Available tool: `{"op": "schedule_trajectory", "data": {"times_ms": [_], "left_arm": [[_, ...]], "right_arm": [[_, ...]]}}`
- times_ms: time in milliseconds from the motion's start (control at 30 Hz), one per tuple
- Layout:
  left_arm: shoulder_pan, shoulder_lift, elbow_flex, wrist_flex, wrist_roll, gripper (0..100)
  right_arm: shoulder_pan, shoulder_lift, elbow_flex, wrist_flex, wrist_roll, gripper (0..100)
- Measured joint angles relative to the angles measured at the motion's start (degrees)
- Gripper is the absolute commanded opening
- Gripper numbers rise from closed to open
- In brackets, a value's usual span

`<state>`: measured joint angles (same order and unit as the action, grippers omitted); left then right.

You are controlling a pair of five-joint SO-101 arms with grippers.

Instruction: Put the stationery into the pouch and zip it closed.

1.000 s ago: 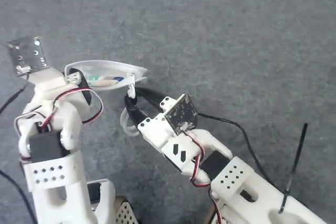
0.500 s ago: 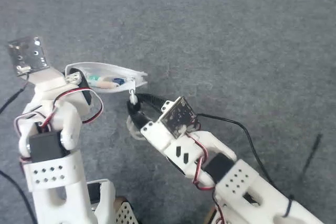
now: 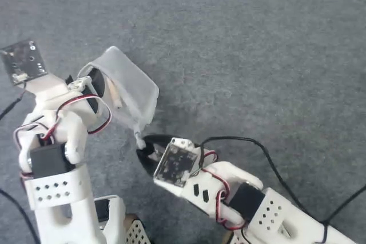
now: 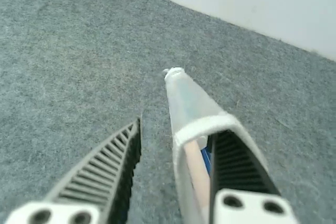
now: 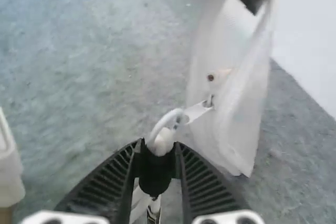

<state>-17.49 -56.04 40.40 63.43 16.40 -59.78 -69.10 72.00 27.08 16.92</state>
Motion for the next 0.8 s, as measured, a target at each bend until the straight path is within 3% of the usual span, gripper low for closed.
{"op": "schedule_trajectory", "data": {"times_ms": [200,367,533,800], "left_arm": [[1.7,0.0,0.0,1.5,-0.2,23],[7.8,0.0,0.0,2.5,-3.8,23],[13.0,0.0,0.0,4.7,-6.3,30],[22.9,0.0,0.0,8.5,-11.5,30]], "right_arm": [[-3.7,0.0,0.0,2.3,1.4,0.6],[-5.7,0.0,0.0,2.8,1.4,0.6],[-6.1,0.0,0.0,2.8,1.4,0.6],[-6.2,0.0,0.0,2.8,1.4,0.6]]}}
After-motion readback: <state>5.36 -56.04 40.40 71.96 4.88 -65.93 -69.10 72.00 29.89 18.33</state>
